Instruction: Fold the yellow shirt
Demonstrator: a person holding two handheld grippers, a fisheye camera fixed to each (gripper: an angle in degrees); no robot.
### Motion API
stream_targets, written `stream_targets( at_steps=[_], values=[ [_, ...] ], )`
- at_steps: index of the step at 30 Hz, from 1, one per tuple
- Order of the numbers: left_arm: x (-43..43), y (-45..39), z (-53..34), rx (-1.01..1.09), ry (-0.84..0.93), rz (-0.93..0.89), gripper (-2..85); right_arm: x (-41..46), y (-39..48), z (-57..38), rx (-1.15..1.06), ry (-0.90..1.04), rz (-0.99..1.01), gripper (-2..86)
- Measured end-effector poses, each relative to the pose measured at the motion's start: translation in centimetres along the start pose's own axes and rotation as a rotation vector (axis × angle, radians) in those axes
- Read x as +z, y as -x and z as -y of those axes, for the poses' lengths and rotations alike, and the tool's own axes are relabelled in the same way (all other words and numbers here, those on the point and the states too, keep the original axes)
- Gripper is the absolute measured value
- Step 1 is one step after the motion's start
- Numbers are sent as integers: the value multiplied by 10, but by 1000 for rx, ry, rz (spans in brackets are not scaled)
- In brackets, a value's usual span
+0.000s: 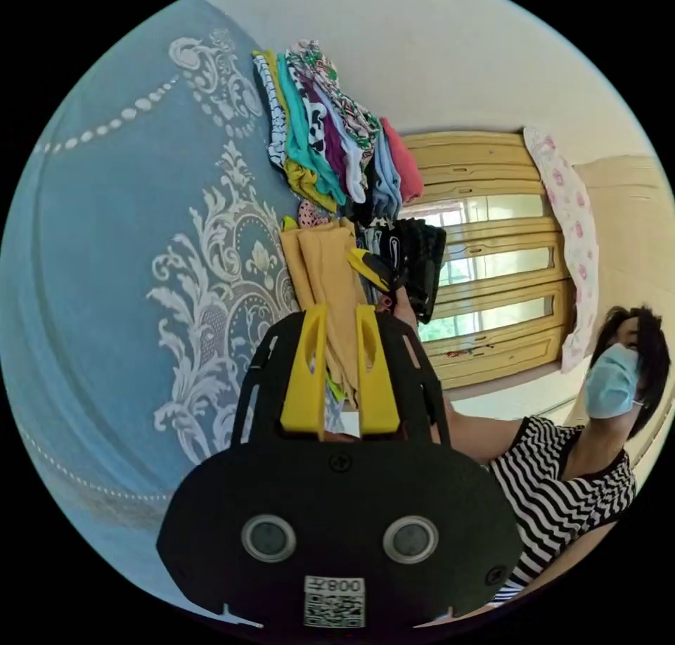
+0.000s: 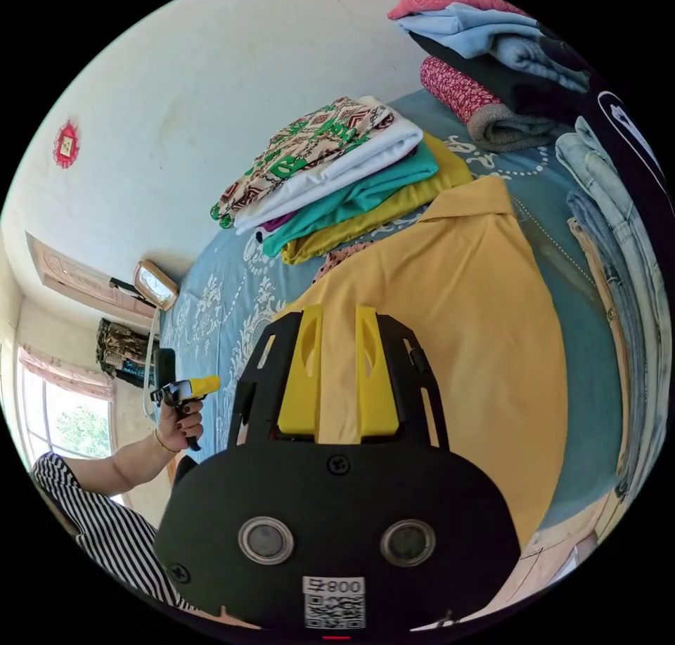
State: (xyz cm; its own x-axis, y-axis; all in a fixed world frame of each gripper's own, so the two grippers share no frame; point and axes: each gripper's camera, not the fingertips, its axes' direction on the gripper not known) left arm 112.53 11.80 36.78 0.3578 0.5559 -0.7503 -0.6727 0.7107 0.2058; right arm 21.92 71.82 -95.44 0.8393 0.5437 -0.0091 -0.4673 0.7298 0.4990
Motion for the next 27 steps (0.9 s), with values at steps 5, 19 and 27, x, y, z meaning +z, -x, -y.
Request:
stream_targets(
  at_steps=[5,19,27],
  values=[
    [47,-16,45,90,56,177,82,-1,-3,-12,3,-14,-8,80],
    [121,-59,12,219,118,228,17,-33,-26,-47,67,-114,0,102],
    [124,-52,-2,135,55,395,64,-40,-31,-82,79,-119,6,103]
  ],
)
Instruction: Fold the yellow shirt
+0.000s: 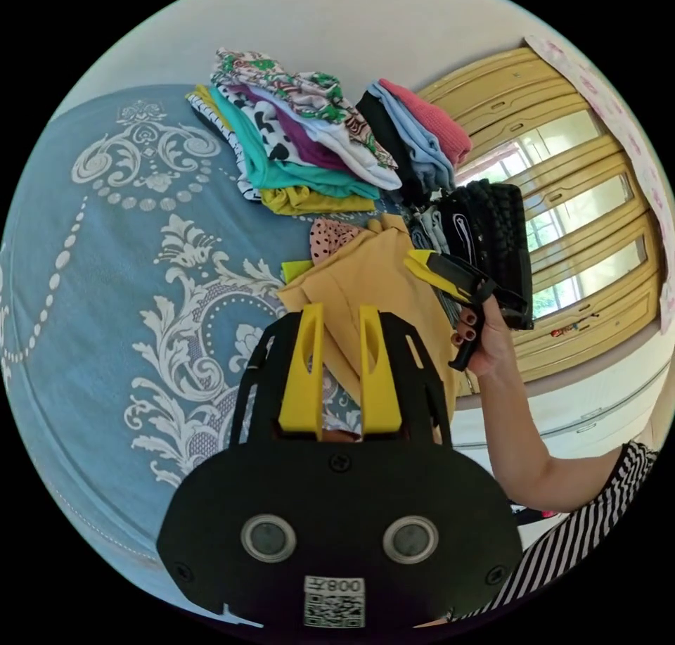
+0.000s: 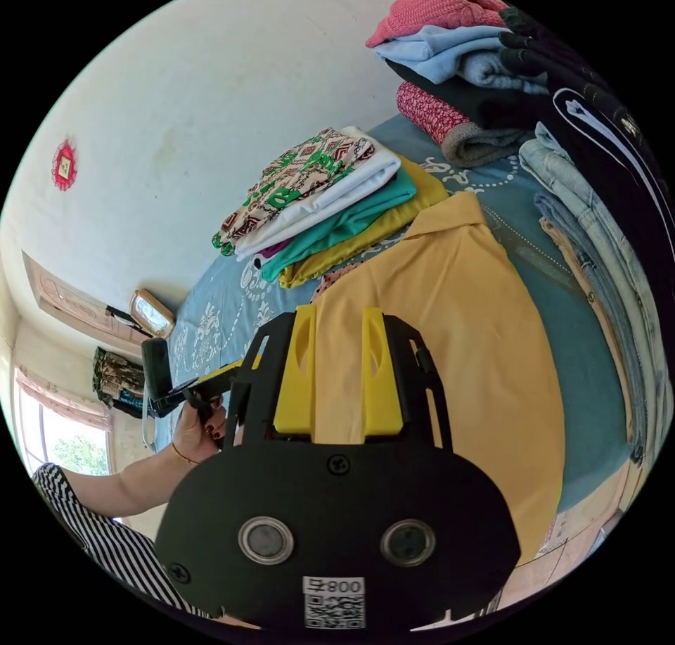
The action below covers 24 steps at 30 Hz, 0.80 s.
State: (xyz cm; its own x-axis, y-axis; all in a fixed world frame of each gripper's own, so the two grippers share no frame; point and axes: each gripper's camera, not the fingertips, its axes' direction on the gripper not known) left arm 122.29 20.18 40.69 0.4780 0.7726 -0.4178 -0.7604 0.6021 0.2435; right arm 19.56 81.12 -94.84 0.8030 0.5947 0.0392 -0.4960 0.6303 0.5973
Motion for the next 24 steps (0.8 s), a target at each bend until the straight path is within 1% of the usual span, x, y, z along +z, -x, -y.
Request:
stream_targets(
  at_steps=[1,3,7,9,12,17,20,24],
  values=[
    [3,0,0,-5,7,1,62,-2,-2,-6,8,-1,8,103],
    [11,-4,-2,-8,29,-18,32,-4,-5,-15,16,1,2,104],
    [12,-19,-15,28,13,-87,13,-12,-8,-30,23,-3,12,107],
    [13,-34,-26,73,14,-144,8,-18,-8,-37,28,-14,18,109],
    [19,-61,-40,165,54,-171,6,-27,-5,-49,35,-37,30,113],
    [28,-100,-61,294,112,-139,5,-36,-2,-73,57,-32,14,115],
    [29,-113,-71,316,130,-141,5,-43,-5,-91,95,-36,-2,99],
    [27,-123,-88,321,157,-154,5,-58,-5,-123,142,-72,34,32]
  ],
)
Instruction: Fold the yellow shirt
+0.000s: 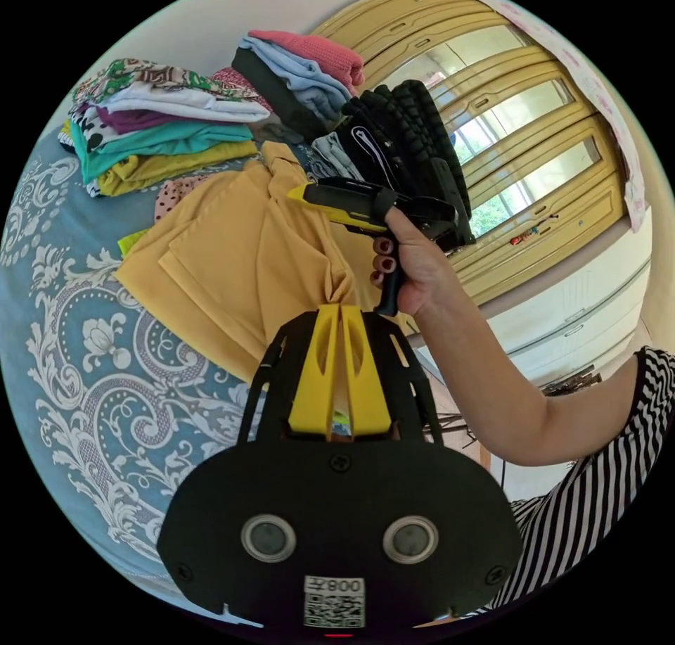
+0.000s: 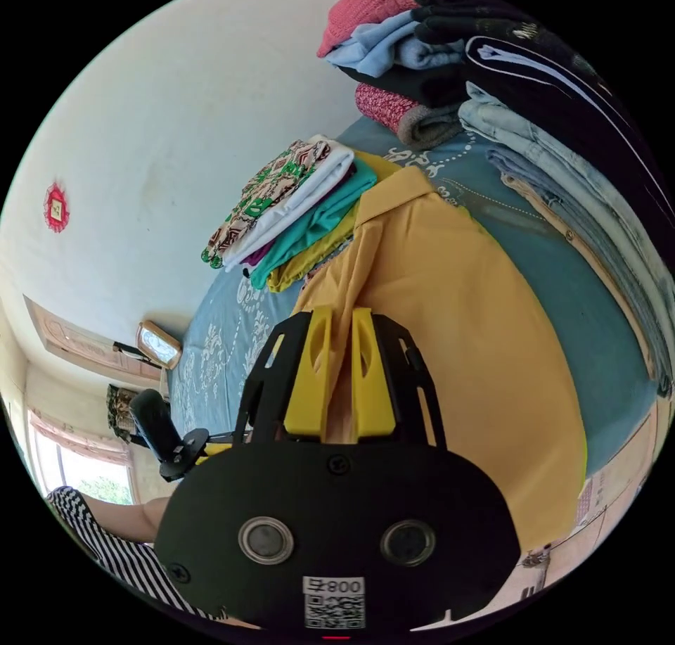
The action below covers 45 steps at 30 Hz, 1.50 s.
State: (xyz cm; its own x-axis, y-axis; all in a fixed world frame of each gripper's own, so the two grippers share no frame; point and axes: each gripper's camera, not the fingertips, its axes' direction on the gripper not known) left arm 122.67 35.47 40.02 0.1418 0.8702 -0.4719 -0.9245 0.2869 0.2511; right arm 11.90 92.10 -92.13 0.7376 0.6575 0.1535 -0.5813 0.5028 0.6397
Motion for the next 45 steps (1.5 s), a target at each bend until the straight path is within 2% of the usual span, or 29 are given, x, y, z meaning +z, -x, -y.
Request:
stream_targets(
  at_steps=[7,13,18,25,31,34,39,45],
  values=[
    [-23,-30,-36,14,20,-47,7,-52,30,-68,-64,-39,85,6],
    [-86,-50,-102,-38,-2,-32,14,-111,86,-145,-232,19,155,3],
    [-143,-57,-146,-128,-48,22,30,-158,114,-210,-259,53,187,3],
    [-178,-69,-121,-37,-76,177,60,-215,132,-287,-217,18,243,3],
    [-182,-71,-72,67,22,309,75,-254,134,-331,-172,-26,259,3],
    [-189,-60,-59,14,35,221,77,-259,138,-348,-161,-22,275,2],
    [-214,-12,-71,-270,-129,-149,79,-262,150,-379,-158,-25,289,2],
    [-234,4,-94,-451,-135,-291,44,-263,171,-421,-147,-21,299,2]
  ],
)
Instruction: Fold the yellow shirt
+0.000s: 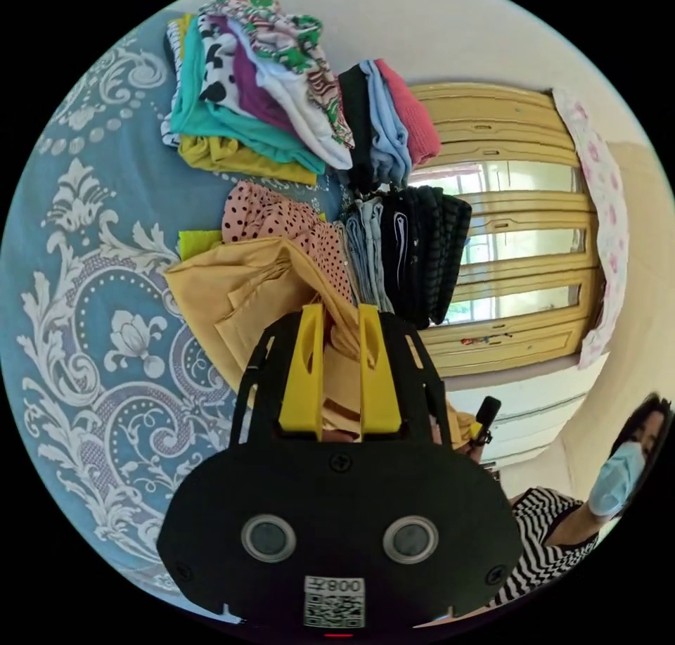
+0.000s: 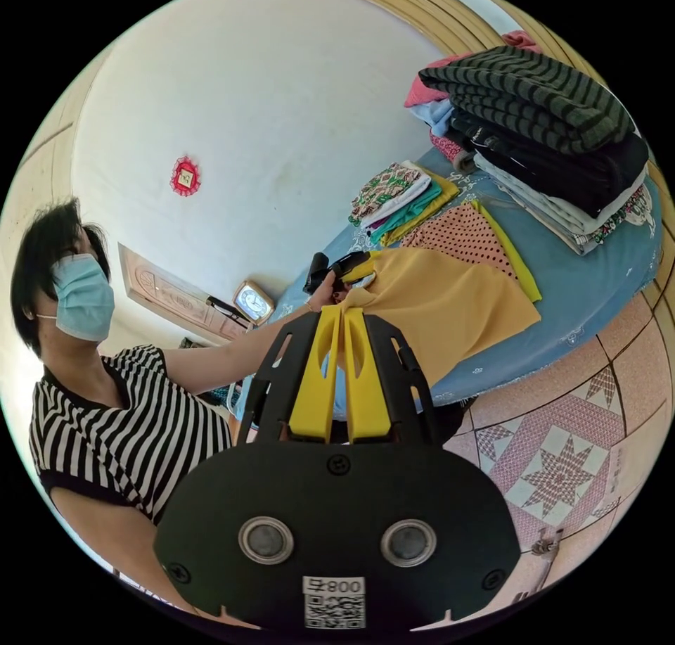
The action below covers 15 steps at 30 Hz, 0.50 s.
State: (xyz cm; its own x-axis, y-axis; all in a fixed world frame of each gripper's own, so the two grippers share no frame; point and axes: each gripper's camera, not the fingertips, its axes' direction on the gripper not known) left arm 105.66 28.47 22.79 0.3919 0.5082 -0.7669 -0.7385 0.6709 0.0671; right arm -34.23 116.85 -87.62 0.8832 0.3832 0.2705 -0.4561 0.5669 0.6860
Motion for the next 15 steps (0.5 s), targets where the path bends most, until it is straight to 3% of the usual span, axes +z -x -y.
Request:
stream_targets(
  at_steps=[7,15],
  values=[
    [-84,-40,-67,44,-101,-133,8,3,48,-49,-11,-31,-2,3],
    [-267,-127,-215,183,-290,-257,5,10,152,-101,-161,-60,42,4]
  ],
)
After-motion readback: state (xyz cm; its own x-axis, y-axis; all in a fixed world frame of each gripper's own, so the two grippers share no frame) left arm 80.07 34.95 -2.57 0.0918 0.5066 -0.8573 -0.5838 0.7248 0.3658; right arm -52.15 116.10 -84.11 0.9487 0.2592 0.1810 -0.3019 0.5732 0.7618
